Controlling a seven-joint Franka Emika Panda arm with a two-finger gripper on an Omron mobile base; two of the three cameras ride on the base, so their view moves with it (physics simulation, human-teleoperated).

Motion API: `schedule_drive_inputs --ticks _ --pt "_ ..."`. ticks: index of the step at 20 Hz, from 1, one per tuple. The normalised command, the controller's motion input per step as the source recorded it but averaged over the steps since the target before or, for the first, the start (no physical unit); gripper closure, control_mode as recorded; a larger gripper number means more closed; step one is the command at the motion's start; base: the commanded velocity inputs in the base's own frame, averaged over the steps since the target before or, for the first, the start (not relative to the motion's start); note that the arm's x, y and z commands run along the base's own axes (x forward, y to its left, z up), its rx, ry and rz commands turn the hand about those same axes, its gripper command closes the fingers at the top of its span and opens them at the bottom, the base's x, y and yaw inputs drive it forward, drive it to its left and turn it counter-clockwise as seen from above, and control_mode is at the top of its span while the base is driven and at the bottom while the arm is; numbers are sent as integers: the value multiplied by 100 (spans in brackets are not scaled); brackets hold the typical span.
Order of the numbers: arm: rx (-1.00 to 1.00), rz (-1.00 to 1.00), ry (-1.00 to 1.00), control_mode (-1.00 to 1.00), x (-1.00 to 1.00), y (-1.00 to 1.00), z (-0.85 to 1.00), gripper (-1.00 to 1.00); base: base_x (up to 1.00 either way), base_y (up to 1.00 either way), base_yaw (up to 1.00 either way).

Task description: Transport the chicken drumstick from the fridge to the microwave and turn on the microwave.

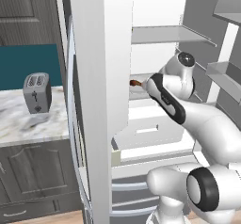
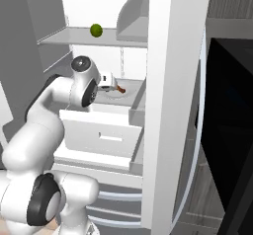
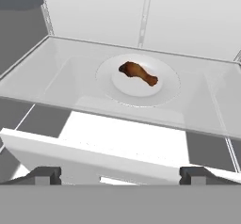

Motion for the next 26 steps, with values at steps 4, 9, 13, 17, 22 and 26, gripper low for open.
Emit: schedule_drive_inputs --ticks 4,9,13,17,22,26 --pt "0 6 -2 -100 32 0 -3 -100 0 0 0" --pt "0 4 0 -100 34 0 -3 -100 0 0 0" --pt "1 3 0 -100 28 -2 -4 -100 0 0 0" --pt "3 0 0 -100 34 0 -2 -100 0 0 0" --pt "0 0 0 -100 28 0 -12 -100 0 0 0" --pt "0 0 0 -100 24 3 -17 -100 0 0 0"
